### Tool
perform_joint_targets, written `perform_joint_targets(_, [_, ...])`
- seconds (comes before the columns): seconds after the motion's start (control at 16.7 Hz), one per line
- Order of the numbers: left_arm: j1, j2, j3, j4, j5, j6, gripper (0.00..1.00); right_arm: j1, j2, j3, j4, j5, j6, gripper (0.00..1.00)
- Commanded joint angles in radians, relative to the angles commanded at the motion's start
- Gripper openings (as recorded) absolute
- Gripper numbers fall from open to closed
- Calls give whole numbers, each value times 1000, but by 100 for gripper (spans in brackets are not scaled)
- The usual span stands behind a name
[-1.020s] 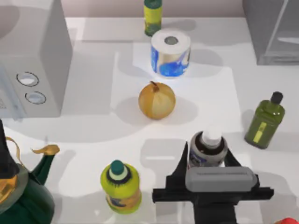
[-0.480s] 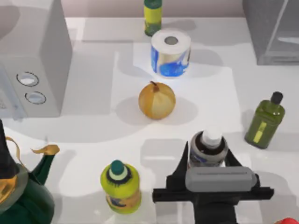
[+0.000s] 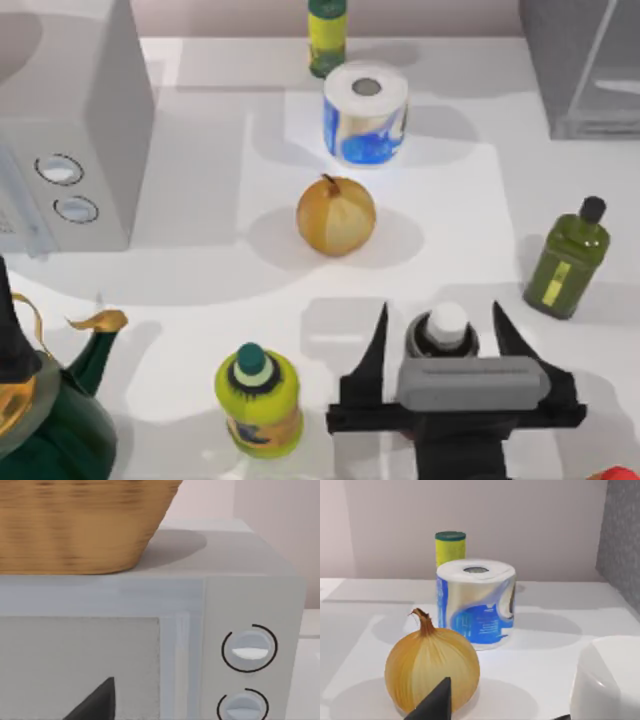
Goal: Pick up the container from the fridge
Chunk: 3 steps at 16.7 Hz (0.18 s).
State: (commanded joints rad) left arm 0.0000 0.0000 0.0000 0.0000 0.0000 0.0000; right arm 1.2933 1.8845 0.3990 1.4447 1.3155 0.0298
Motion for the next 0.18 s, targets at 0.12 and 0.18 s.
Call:
perform_joint_targets(0.12, [0,0,0,0,0,0,100,0,0,0,0,0,0,100])
perform_joint_targets(0.18, [0,0,0,0,0,0,100,0,0,0,0,0,0,100])
